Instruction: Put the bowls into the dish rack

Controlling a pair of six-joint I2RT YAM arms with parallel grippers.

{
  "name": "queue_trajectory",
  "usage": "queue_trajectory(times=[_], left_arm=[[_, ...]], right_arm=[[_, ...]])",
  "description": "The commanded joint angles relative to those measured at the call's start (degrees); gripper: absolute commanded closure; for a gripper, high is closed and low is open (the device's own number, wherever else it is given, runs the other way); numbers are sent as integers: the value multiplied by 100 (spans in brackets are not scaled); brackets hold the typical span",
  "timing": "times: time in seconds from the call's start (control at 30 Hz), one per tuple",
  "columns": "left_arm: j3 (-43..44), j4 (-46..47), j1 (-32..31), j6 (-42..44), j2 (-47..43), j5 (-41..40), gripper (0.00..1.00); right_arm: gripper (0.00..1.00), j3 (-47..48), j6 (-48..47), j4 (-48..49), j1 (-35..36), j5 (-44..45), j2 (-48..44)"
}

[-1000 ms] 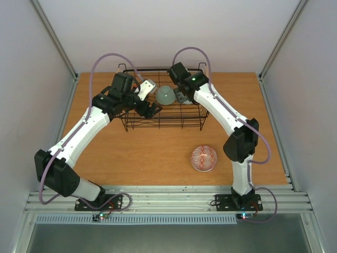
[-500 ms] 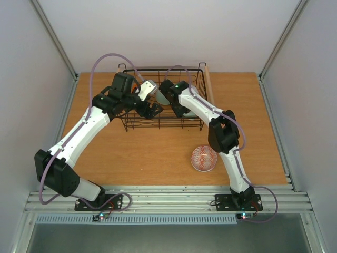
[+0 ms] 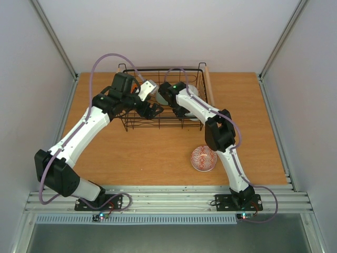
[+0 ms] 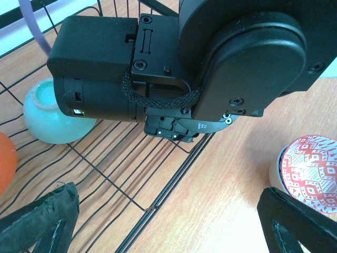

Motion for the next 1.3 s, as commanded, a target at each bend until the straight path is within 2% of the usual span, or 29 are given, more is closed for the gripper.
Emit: queue_trajectory(times=[0.0,0.07,0.27,0.47,0.6,0.77,0.87,1.07,1.27], left_arm=[[-22,228,-4,51,-4,94,8],[-18,225,-4,54,-8,94,8],[-19,225,-4,63,11,90,7],[-21,223,-4,69,14,79,7],[-21,217,-4,77,-16,51,7],[-13,214,-4,68,-34,12,7],[-15,213,-4,67,4,74,7],[16,163,-5,63,133,207,7],[72,87,-12,50,300,326,7]], right_arm=[[5,175,-16,-17,55,29,47],[2,152,-35,49,61,-48,-2],[2,31,-151,397,125,-445,-342],[1,-297,-297,1097,206,-1492,-1196],[2,-643,-231,1501,207,-1578,-1902],[1,-1750,-90,2267,207,-1226,-3532],[3,-2521,17,2411,206,-1433,-4498],[10,-3966,450,2180,228,-1794,-5904],[20,-5249,1012,1876,263,-1927,-6832]])
